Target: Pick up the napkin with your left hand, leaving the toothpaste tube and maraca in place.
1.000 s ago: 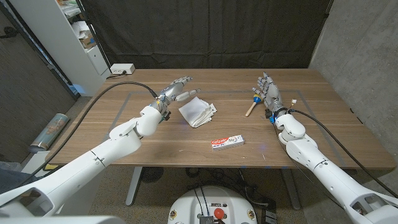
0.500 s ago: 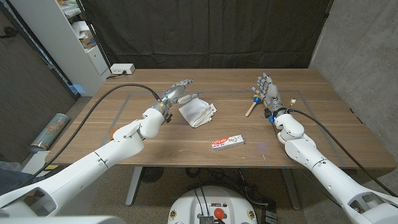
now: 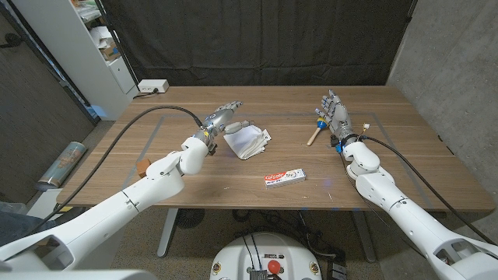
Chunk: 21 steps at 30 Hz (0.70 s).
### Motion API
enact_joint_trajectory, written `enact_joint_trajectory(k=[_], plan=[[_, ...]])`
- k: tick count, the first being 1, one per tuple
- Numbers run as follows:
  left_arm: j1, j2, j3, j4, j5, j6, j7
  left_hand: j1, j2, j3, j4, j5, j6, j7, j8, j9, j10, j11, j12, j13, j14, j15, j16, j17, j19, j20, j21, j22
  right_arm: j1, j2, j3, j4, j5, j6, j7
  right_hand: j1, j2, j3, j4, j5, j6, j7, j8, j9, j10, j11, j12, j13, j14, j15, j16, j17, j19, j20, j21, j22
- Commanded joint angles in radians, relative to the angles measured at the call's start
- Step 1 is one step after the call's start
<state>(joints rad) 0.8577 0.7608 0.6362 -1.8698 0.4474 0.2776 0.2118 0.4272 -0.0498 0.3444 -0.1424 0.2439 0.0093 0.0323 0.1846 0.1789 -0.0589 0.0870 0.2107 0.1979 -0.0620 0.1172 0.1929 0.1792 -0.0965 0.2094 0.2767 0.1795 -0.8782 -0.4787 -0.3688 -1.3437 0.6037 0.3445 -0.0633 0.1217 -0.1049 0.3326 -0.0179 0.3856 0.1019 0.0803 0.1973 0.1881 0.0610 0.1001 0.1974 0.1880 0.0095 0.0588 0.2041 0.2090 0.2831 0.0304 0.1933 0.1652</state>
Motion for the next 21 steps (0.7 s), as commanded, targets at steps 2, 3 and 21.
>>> enact_joint_trajectory(k=[2,3,21], plan=[[-0.014,0.003,0.033,-0.028,0.039,0.082,-0.052,0.023,-0.011,-0.003,-0.012,0.005,-0.024,-0.007,0.001,0.005,-0.010,0.015,-0.002,0.006,-0.001,0.019,0.004,0.006,0.019,0.005,-0.004,0.005,0.005,0.001,-0.003,0.004,0.000,-0.003,0.006,0.007,0.009,-0.002,0.001,0.004,0.007,0.000,0.002,0.003,0.006,0.001,0.002,0.004,0.003,0.002,0.005,0.004,0.005,0.004,-0.001,0.006],[-0.014,0.003,0.034,-0.028,0.039,0.083,-0.053,0.025,-0.013,-0.003,-0.013,0.006,-0.025,-0.009,0.001,0.005,-0.011,0.016,-0.002,0.006,-0.001,0.020,0.003,0.006,0.022,0.006,-0.004,0.005,0.005,0.001,-0.003,0.004,0.000,-0.003,0.006,0.007,0.009,-0.002,0.001,0.004,0.007,0.000,0.002,0.003,0.006,0.001,0.002,0.004,0.004,0.002,0.005,0.003,0.005,0.005,-0.001,0.006],[-0.059,-0.020,0.080,0.011,0.042,0.103,-0.114,0.039,-0.034,-0.011,-0.018,0.009,-0.031,-0.017,0.004,0.005,-0.032,0.016,-0.007,0.007,-0.009,0.021,0.000,0.007,0.040,0.007,-0.005,0.005,-0.008,-0.009,0.005,-0.007,0.006,-0.008,0.001,0.007,0.009,-0.004,0.000,0.005,0.009,0.000,0.002,0.003,0.008,0.001,0.002,0.004,0.005,0.004,0.005,0.003,0.007,0.008,-0.001,0.006]])
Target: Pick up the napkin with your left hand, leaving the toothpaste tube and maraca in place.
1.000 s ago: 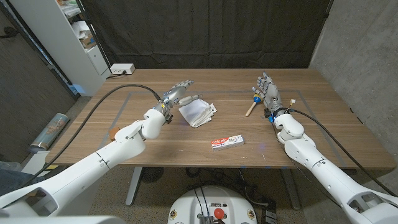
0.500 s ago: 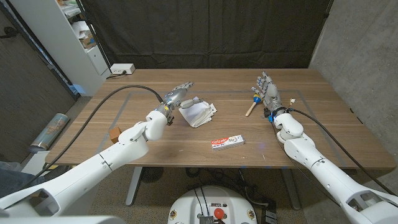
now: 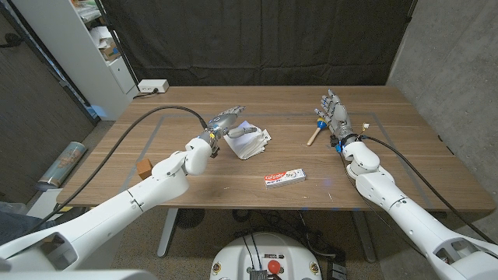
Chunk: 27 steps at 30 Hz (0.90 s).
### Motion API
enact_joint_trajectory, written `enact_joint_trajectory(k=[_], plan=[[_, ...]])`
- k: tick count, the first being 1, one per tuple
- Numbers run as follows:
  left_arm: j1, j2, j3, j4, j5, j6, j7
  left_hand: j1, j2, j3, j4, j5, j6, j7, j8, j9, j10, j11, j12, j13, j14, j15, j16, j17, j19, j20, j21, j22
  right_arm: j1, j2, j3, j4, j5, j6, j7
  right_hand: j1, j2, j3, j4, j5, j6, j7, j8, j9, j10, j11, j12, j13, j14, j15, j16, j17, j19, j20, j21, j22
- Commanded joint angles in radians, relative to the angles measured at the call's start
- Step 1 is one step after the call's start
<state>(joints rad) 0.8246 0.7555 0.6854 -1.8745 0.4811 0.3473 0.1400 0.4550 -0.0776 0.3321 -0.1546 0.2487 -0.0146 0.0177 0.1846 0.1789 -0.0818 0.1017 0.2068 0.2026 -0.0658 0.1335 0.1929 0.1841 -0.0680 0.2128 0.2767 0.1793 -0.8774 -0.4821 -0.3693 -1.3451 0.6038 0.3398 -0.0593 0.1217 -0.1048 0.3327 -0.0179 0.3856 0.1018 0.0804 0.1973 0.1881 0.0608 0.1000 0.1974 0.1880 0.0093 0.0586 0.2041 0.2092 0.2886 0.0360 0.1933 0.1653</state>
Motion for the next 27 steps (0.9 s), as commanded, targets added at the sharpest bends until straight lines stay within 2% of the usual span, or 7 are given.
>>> enact_joint_trajectory(k=[1,4,27], plan=[[-0.028,-0.014,0.031,0.017,0.001,0.032,-0.051,0.011,-0.007,0.001,-0.006,0.005,-0.007,-0.003,0.004,0.005,-0.009,0.002,-0.003,0.002,-0.005,0.005,0.001,0.002,0.012,0.004,-0.005,0.005,-0.009,-0.005,0.006,-0.005,0.006,-0.003,-0.003,0.007,0.009,-0.004,0.000,0.005,0.009,0.000,0.002,0.003,0.008,0.001,0.002,0.004,0.005,0.004,0.005,0.003,0.001,0.002,-0.001,0.006],[-0.030,-0.013,0.034,0.017,0.002,0.038,-0.054,0.015,-0.012,-0.001,-0.007,0.006,-0.007,-0.004,0.005,0.005,-0.015,0.008,-0.004,0.003,-0.006,0.006,0.000,0.002,0.017,0.004,-0.006,0.005,-0.008,-0.005,0.005,-0.001,0.008,-0.003,0.001,0.007,0.009,-0.005,0.000,0.005,0.009,0.000,0.002,0.003,0.008,0.001,0.002,0.004,0.005,0.003,0.005,0.003,0.001,0.003,-0.001,0.006],[-0.052,-0.033,0.067,0.053,-0.015,0.051,-0.068,0.026,-0.021,-0.005,-0.006,0.009,-0.001,-0.006,0.009,0.005,-0.017,0.008,-0.001,0.003,-0.006,0.009,0.001,0.002,0.030,0.005,-0.009,0.005,0.021,0.022,-0.004,0.055,0.009,0.016,0.017,0.008,0.010,-0.007,-0.002,0.006,0.009,-0.001,0.002,0.003,0.012,0.001,0.003,0.004,0.009,0.004,0.006,0.002,0.002,0.006,-0.001,0.006]])
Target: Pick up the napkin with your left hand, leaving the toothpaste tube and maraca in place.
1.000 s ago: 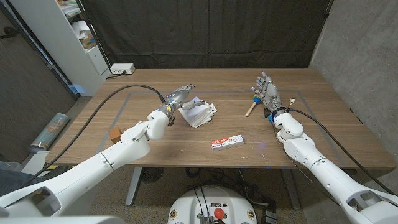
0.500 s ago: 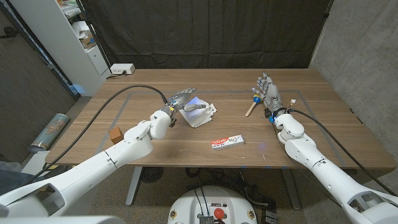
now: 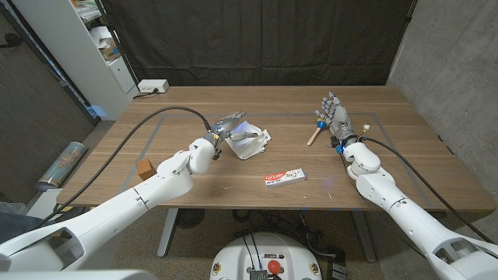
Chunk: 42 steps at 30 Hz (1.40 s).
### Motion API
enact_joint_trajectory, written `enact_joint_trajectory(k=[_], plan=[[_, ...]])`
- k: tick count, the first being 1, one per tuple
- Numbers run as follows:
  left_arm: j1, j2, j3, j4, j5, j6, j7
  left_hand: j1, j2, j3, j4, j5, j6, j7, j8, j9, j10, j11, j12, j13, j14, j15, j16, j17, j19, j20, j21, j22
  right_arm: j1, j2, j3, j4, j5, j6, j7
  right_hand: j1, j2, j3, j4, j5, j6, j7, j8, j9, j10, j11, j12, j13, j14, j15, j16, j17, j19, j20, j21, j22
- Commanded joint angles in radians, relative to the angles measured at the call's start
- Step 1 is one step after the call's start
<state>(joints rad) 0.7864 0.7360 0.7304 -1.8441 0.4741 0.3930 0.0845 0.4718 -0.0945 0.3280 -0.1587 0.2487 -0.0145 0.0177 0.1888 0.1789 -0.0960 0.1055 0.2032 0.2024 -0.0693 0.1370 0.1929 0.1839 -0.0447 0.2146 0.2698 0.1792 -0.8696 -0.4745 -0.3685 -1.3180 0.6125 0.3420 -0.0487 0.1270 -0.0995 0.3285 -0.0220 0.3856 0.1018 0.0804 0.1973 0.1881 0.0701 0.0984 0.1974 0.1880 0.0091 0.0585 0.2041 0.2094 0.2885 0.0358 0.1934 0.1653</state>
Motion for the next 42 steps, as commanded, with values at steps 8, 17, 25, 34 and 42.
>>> enact_joint_trajectory(k=[8,17,25,34,42], plan=[[-0.026,-0.021,0.041,0.038,-0.002,0.007,-0.018,0.014,-0.005,-0.001,-0.001,0.011,-0.005,-0.006,0.004,0.005,-0.003,0.001,0.004,0.004,-0.003,0.005,0.001,0.003,0.011,0.003,-0.003,0.005,0.016,0.018,-0.004,0.037,-0.004,0.024,0.003,0.003,0.005,-0.003,0.002,0.007,0.009,-0.001,0.002,0.003,0.003,0.004,0.003,0.004,0.009,0.004,0.006,0.002,0.003,0.006,-0.001,0.006],[-0.034,-0.029,0.053,0.058,-0.008,0.002,-0.025,0.024,-0.004,-0.001,0.001,0.013,-0.014,-0.020,0.001,0.006,-0.008,-0.023,0.005,0.004,-0.002,0.001,0.002,0.003,0.017,0.003,-0.007,0.005,0.014,0.019,-0.002,0.036,-0.004,0.029,0.001,0.004,0.006,-0.004,0.002,0.007,0.010,0.000,0.002,0.003,0.005,0.004,0.003,0.004,0.011,0.004,0.006,0.002,0.005,0.002,0.000,0.006],[-0.035,-0.033,0.059,0.068,-0.014,0.007,-0.026,0.028,-0.004,-0.001,0.002,0.013,-0.014,-0.025,0.002,0.006,-0.008,-0.024,0.006,0.005,-0.004,0.000,0.001,0.003,0.019,0.003,-0.009,0.005,0.015,0.018,0.000,0.033,-0.005,0.027,-0.005,0.004,0.006,-0.005,0.001,0.007,0.010,0.000,0.002,0.003,0.005,0.004,0.003,0.004,0.011,0.005,0.006,0.002,0.005,0.001,0.000,0.006],[-0.036,-0.027,0.074,0.061,0.008,0.039,-0.033,0.032,-0.003,-0.001,0.002,0.014,-0.014,-0.028,0.003,0.006,-0.012,-0.028,0.006,0.005,-0.003,0.000,0.002,0.003,0.021,0.003,-0.012,0.005,0.030,0.030,-0.006,0.056,-0.004,0.032,0.005,0.004,0.007,-0.006,0.001,0.008,0.011,-0.001,0.002,0.003,0.005,0.004,0.003,0.004,0.011,0.006,0.006,0.002,0.006,0.001,0.000,0.006],[-0.041,-0.030,0.081,0.065,0.007,0.046,-0.041,0.036,-0.002,-0.001,0.003,0.015,-0.014,-0.030,0.003,0.006,-0.012,-0.029,0.007,0.005,-0.001,0.001,0.002,0.003,0.022,0.003,-0.014,0.004,0.036,0.035,-0.008,0.067,-0.007,0.038,0.006,0.004,0.007,-0.007,0.001,0.008,0.012,-0.002,0.002,0.003,0.006,0.005,0.003,0.004,0.012,0.006,0.006,0.002,0.006,0.002,0.000,0.006]])
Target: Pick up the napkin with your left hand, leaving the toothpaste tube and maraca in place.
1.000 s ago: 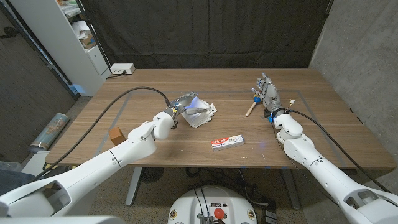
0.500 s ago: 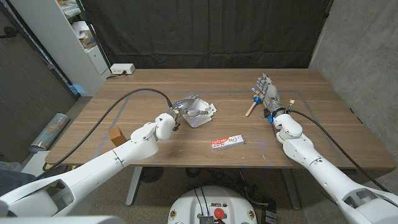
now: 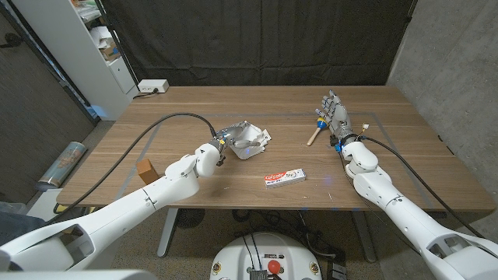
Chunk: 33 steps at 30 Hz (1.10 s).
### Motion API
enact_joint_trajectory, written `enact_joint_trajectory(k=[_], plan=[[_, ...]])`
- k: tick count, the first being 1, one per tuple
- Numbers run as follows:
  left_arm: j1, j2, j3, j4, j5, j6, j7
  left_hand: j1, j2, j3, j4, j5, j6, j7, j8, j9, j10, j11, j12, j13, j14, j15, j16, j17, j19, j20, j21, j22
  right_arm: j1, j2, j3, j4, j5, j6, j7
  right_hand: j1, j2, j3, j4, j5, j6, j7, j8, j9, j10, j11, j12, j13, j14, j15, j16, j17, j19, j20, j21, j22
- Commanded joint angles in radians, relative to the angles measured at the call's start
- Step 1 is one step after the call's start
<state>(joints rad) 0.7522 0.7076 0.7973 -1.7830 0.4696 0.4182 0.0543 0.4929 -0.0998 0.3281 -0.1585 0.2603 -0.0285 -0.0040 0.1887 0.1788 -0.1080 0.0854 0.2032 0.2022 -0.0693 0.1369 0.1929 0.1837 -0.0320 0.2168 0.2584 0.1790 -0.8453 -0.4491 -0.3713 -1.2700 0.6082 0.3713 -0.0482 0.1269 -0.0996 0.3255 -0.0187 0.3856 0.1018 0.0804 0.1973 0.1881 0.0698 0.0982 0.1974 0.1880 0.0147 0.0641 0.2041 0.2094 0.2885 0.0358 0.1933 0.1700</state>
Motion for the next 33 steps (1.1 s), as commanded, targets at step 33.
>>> enact_joint_trajectory(k=[33], plan=[[-0.035,-0.044,0.074,0.016,0.059,0.130,-0.038,0.258,0.136,0.115,-0.020,-0.043,0.124,-0.038,0.041,0.009,0.051,-0.034,0.037,0.007,0.022,-0.006,0.010,0.002,0.036,-0.002,-0.034,0.006,0.001,0.010,0.004,0.031,0.001,0.033,0.008,0.008,0.011,-0.006,-0.006,0.010,0.027,-0.008,0.007,0.003,0.018,0.005,0.006,0.004,0.018,-0.002,0.009,0.001,0.016,0.003,0.002,0.001]])
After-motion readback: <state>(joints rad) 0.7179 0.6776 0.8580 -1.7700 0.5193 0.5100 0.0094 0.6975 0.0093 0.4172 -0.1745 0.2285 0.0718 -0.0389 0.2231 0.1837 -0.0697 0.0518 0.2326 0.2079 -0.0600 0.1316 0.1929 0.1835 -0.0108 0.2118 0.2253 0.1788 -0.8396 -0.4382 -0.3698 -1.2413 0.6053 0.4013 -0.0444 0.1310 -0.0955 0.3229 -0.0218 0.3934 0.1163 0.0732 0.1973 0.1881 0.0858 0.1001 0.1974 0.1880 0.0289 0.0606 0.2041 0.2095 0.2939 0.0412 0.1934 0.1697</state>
